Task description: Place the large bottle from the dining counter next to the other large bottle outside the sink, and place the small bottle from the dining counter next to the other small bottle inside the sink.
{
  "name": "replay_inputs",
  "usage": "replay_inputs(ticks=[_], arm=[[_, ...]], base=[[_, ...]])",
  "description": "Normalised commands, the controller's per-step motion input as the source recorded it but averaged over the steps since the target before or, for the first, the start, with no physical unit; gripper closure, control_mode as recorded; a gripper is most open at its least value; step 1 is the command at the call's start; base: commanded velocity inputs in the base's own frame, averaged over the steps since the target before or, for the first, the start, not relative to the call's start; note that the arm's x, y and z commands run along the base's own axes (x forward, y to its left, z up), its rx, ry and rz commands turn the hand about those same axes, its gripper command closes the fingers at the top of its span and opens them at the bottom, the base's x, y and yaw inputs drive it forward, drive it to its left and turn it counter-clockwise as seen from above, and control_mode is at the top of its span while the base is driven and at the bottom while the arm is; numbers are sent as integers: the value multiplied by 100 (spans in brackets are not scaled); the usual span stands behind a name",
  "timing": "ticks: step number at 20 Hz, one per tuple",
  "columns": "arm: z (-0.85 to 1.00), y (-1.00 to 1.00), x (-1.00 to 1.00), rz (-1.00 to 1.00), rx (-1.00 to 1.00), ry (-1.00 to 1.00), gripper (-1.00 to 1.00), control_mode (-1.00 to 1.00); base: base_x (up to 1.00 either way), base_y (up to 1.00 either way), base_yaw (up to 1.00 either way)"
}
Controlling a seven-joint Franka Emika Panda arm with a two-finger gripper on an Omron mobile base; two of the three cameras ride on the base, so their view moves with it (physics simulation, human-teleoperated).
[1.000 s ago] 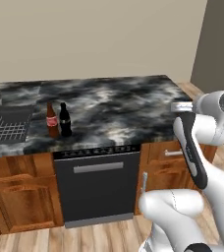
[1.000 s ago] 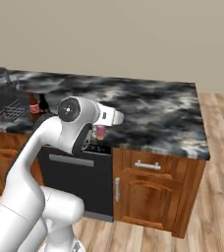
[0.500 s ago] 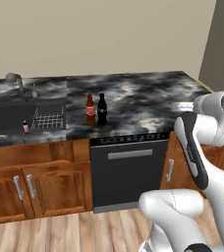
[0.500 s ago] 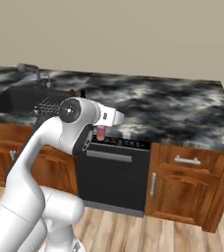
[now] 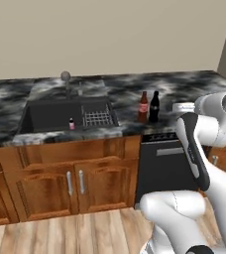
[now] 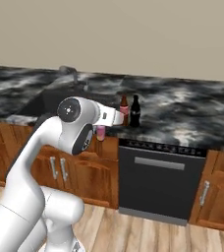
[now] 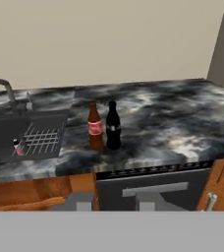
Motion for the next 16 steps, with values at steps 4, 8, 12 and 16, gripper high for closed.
replay_inputs(ticks=[4,8,12,16], arm=[[0,0,0,0,0,0,100,100],[0,0,0,0,0,0,100,100],[0,0,0,0,0,0,100,100],[0,0,0,0,0,0,100,100]], base=[[-1,100,0],[-1,100,0],[0,100,0],[-1,100,1]])
